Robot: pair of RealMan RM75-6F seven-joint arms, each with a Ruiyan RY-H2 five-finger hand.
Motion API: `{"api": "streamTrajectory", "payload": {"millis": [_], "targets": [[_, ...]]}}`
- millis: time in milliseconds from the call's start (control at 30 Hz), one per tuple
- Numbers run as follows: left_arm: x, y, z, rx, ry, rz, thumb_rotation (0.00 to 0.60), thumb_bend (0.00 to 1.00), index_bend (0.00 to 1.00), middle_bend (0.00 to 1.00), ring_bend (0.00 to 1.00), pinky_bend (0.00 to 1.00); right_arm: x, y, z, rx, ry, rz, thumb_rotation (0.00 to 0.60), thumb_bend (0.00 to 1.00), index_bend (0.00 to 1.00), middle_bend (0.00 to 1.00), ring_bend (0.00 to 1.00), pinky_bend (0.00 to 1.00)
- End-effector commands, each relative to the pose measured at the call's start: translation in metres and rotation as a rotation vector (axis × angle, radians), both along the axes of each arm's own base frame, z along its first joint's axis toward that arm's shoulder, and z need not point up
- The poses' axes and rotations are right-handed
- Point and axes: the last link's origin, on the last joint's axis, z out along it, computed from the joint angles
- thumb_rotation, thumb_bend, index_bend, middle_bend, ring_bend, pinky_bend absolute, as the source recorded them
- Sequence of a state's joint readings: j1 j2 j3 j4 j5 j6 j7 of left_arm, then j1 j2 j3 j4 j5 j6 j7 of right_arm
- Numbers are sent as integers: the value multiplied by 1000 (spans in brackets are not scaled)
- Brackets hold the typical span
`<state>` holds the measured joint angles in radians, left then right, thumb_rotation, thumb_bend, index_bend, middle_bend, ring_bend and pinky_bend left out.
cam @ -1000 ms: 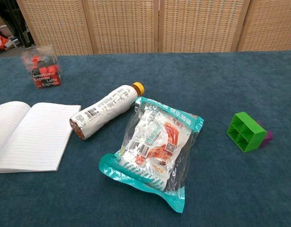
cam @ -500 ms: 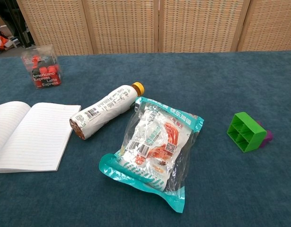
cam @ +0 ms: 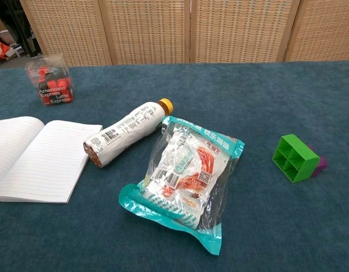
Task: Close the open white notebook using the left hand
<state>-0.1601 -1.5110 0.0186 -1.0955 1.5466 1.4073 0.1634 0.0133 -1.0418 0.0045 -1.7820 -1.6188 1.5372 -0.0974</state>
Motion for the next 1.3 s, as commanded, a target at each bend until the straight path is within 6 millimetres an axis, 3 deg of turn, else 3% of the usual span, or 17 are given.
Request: {"api": "streamTrajectory", "payload": {"millis": [33, 600, 833, 1100, 1300], "targets": [[8, 2, 4, 36, -9, -61, 600, 347, 0, 0, 0, 0, 0, 0, 0, 0, -1, 0, 600, 0, 0, 0, 0, 0], [39, 11, 4, 114, -108, -209, 600, 324, 0, 0, 0, 0, 0, 0, 1, -1, -4, 1, 600, 0, 0, 0, 0, 0], [50, 11, 1, 116, -180, -247, 600, 123, 0, 0, 0, 0, 0, 0, 3, -6, -10, 1, 600, 0, 0, 0, 0, 0], [56, 9, 3, 131, -245, -244, 600, 29, 0, 0, 0, 0, -1, 0, 3, -5, -9, -1, 600, 0, 0, 0, 0, 0], [58, 3, 15, 126, -256, -197, 600, 24, 0, 0, 0, 0, 0, 0, 2, -2, -9, -2, 600, 0, 0, 0, 0, 0]]}}
